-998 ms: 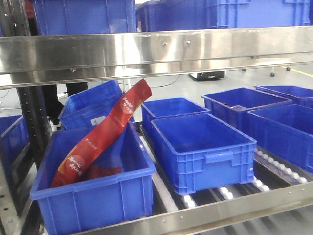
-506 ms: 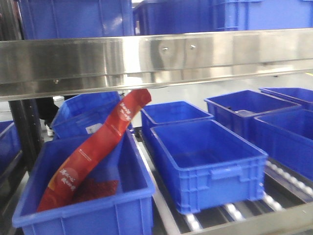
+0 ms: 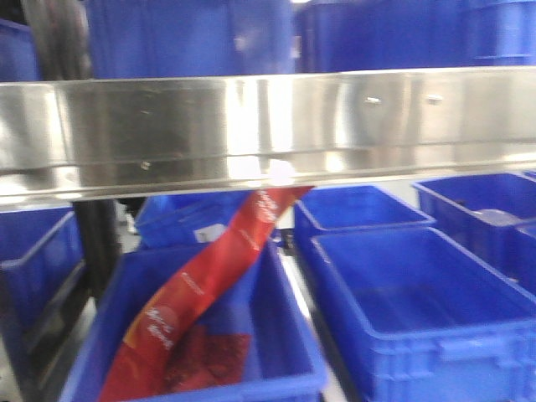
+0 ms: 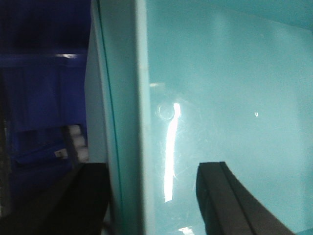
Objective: Move two blue bins to right shelf middle
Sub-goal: 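Align the base with the shelf above the red-bag bin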
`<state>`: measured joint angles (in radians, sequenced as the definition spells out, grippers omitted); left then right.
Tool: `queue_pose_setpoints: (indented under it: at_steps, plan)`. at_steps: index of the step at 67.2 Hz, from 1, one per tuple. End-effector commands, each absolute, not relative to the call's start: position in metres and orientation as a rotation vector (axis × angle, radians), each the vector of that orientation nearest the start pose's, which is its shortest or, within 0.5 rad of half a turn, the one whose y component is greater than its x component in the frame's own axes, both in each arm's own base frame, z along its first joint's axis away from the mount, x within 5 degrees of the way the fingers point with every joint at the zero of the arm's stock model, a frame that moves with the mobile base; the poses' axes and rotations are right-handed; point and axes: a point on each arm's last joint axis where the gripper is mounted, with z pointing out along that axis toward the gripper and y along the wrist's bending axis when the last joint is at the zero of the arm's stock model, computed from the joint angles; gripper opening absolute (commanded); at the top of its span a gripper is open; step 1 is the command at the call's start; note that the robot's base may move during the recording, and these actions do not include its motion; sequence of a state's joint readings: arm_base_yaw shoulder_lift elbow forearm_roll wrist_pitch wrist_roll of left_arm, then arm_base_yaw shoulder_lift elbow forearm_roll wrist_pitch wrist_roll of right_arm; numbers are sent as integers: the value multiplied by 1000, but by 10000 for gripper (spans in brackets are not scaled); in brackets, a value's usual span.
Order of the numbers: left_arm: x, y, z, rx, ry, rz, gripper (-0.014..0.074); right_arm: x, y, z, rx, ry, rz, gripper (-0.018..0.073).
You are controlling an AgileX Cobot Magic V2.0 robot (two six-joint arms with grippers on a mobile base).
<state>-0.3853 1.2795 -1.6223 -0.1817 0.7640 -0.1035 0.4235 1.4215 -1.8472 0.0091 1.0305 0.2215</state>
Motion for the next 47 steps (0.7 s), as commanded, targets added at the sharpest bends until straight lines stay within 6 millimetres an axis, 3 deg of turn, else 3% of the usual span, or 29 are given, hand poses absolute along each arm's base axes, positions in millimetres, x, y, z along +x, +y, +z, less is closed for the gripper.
queue_pose_setpoints:
  at_steps: [1,47]
  plan:
    - [229,-103,516,252,1809,-506,-111,257,107,520,-204,1985,322,-158]
    - [229,-103,516,252,1809,-506,-111,257,107,520,-204,1985,322,-158]
